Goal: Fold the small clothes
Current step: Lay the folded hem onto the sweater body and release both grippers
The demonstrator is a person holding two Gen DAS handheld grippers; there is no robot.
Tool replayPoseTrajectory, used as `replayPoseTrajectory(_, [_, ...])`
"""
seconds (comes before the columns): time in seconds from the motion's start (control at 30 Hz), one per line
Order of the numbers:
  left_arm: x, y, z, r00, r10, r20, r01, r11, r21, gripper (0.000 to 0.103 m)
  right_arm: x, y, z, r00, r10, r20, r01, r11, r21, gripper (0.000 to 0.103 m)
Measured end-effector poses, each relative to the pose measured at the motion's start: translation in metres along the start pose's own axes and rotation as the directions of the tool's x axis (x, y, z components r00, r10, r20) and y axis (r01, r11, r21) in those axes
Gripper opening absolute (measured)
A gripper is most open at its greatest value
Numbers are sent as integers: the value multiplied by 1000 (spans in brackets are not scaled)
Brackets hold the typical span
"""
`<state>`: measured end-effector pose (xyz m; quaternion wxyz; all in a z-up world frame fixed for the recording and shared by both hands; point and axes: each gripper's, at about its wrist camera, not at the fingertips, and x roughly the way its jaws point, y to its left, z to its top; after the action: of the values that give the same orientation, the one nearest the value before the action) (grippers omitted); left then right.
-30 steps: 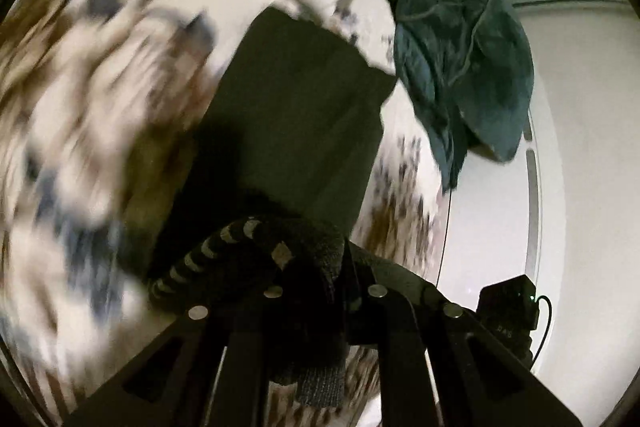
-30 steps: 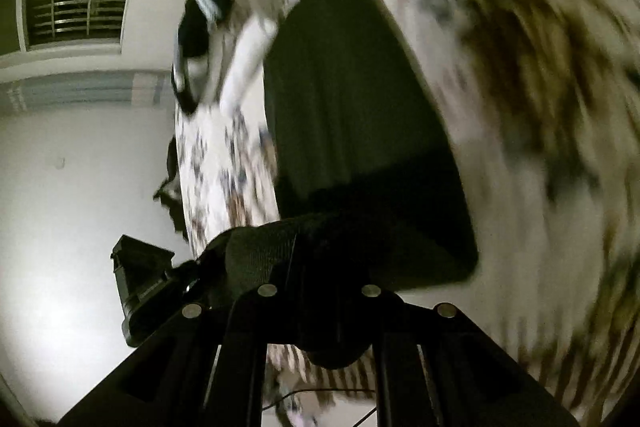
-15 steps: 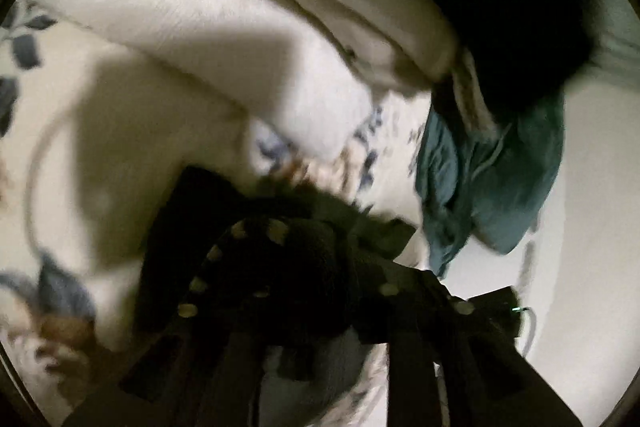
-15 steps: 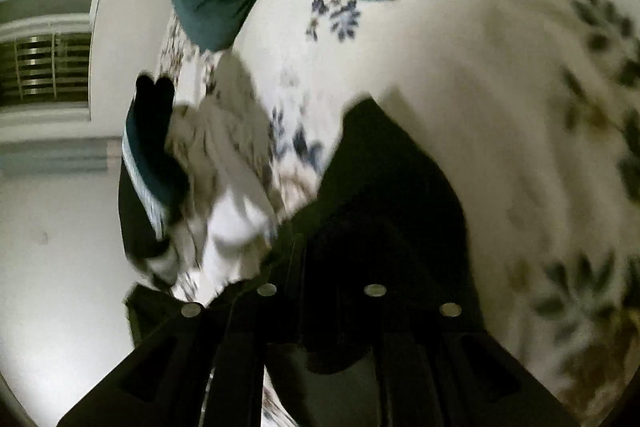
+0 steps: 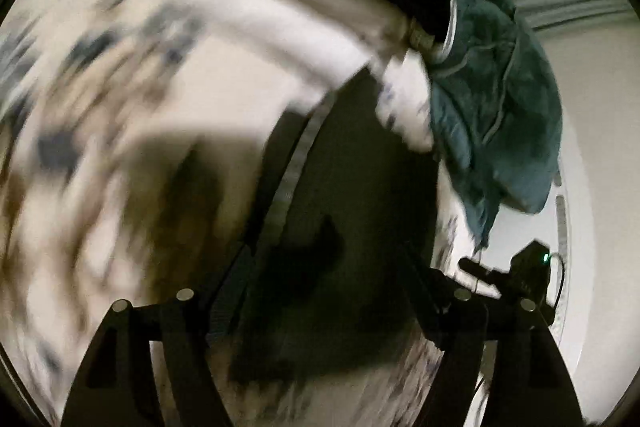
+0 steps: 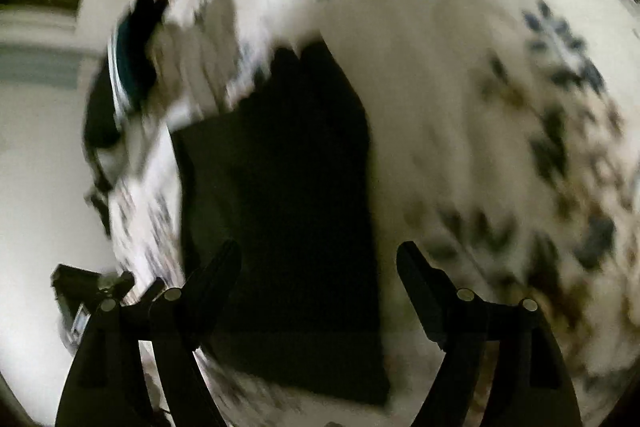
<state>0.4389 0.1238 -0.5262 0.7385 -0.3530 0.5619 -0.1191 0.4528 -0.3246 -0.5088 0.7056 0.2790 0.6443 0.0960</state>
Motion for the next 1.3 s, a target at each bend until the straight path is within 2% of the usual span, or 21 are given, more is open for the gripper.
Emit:
replayPoseTrajectory(0.1, [-4, 24, -72, 999, 14, -44, -19, 993, -118, 73, -4, -11, -29, 994, -78, -81, 73, 996, -55, 82])
replayPoseTrajectory(0.23, [34, 31, -119, 990, -122, -66, 96, 944, -316, 73, -1, -19, -30, 985, -99, -141, 83, 990, -114, 82])
replayPoseTrajectory(0.37, [80, 16, -111, 975, -203, 87, 220, 892, -396, 73, 33, -13, 23, 992, -10, -129, -8, 991, -137, 82])
replayPoseTrajectory(0.43, [106, 16, -101, 982, -147, 118, 185, 874, -450, 73, 54, -9, 51, 991, 31, -133, -50, 988, -146, 82])
replayPoseTrajectory(0.53, [115, 15, -97, 978, -90, 190, 178, 836, -520, 73, 91, -12, 94, 983, 110, -149, -125, 988, -91, 83])
replayPoseTrajectory(0.57, [113, 11, -92, 977, -69, 202, 170, 826, -538, 69, 103, -15, 103, 977, 148, -152, -156, 987, -41, 84])
replayPoseTrajectory(0.6, [109, 8, -88, 974, -51, 221, 165, 826, -539, 57, 108, -18, 108, 974, 177, -139, -179, 984, 0, 84])
replayPoseTrajectory(0.63, [104, 4, -83, 970, -26, 241, 151, 841, -519, 36, 109, -20, 111, 972, 198, -124, -198, 980, 17, 82])
replayPoseTrajectory(0.67, [97, -1, -77, 968, 1, 253, 126, 866, -485, 31, 109, -19, 112, 967, 230, -107, -229, 973, 26, 73])
replayPoseTrajectory(0.7, [92, -4, -74, 965, 9, 263, 118, 878, -463, 28, 110, -17, 109, 964, 244, -107, -243, 970, 21, 38])
replayPoseTrajectory(0.73, [90, -5, -71, 964, 17, 267, 109, 887, -449, 27, 110, -17, 105, 962, 243, -121, -242, 970, 22, 29])
replayPoseTrajectory(0.8, [81, -7, -66, 967, 10, 254, 97, 909, -406, 25, 103, -17, 95, 969, 230, -94, -229, 973, 26, 24])
replayPoseTrajectory(0.87, [69, -5, -62, 974, -30, 225, 110, 930, -351, 24, 83, -14, 76, 979, 200, -24, -199, 979, 38, 22])
replayPoseTrajectory(0.93, [55, -4, -61, 982, -95, 166, 142, 943, -300, 24, 55, -12, 41, 981, 192, 35, -194, 978, 73, 21])
replayPoseTrajectory(1.0, [35, 1, -65, 986, -149, 79, 164, 955, -247, 23, 19, -23, -11, 979, 193, 68, -201, 967, 157, 21])
replayPoseTrajectory(1.07, [20, 10, -71, 988, -153, -17, 147, 970, -195, 23, 1, -26, -57, 981, 185, 58, -192, 962, 196, 21])
replayPoseTrajectory(1.1, [19, 17, -75, 988, -138, -63, 124, 974, -189, 23, -6, -37, -89, 981, 189, 41, -193, 946, 262, 21])
replayPoseTrajectory(1.2, [33, 33, -89, 984, -50, -173, 23, 987, -159, 31, 3, -65, -162, 985, 163, -59, -130, 920, 370, 24])
replayPoseTrajectory(1.23, [37, 38, -90, 981, -32, -190, -1, 985, -170, 34, 13, -73, -178, 984, 154, -94, -104, 909, 404, 32])
replayPoseTrajectory(1.27, [41, 42, -91, 982, -35, -185, 2, 985, -173, 39, 24, -86, -192, 982, 131, -136, -59, 896, 439, 34])
replayPoseTrajectory(1.3, [43, 40, -89, 984, -17, -175, -12, 987, -161, 44, 26, -92, -197, 985, 114, -131, -46, 899, 435, 40])
